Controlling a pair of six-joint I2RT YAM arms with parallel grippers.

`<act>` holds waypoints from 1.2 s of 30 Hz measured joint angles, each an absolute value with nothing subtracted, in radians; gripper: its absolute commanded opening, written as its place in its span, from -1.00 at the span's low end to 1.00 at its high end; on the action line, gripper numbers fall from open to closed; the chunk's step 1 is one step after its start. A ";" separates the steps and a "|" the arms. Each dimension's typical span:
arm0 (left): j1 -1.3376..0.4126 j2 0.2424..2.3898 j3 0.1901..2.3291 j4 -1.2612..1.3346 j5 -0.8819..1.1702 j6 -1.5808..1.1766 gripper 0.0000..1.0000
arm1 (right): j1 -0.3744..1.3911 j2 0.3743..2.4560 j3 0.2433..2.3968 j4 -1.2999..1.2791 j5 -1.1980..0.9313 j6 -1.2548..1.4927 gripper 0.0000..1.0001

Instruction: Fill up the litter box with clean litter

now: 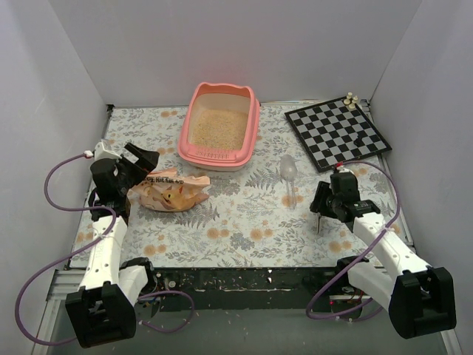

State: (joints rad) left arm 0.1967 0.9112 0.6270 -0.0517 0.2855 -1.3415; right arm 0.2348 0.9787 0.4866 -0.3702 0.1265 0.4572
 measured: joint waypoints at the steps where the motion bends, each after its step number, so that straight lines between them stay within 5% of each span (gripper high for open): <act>1: 0.192 0.912 0.627 -0.052 0.282 -1.336 0.96 | 0.235 0.978 0.506 -0.376 0.118 0.448 0.22; 13: 0.089 0.916 0.747 -0.196 0.147 -1.262 0.96 | 0.316 0.935 0.773 -0.410 0.037 0.382 0.23; 24: 0.077 0.871 0.926 -0.429 -0.170 -1.229 0.96 | 0.784 1.346 1.069 -0.308 -0.060 0.168 0.29; 36: 0.077 0.791 0.801 -0.502 -0.125 -1.202 0.96 | 0.937 1.590 1.214 -0.048 -0.172 -0.202 0.34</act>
State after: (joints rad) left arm 0.0769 0.7914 0.8013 -0.5022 -0.1249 -1.2018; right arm 0.9375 1.5902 1.2137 -0.0479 -0.1722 -0.2016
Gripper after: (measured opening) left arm 0.981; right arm 0.666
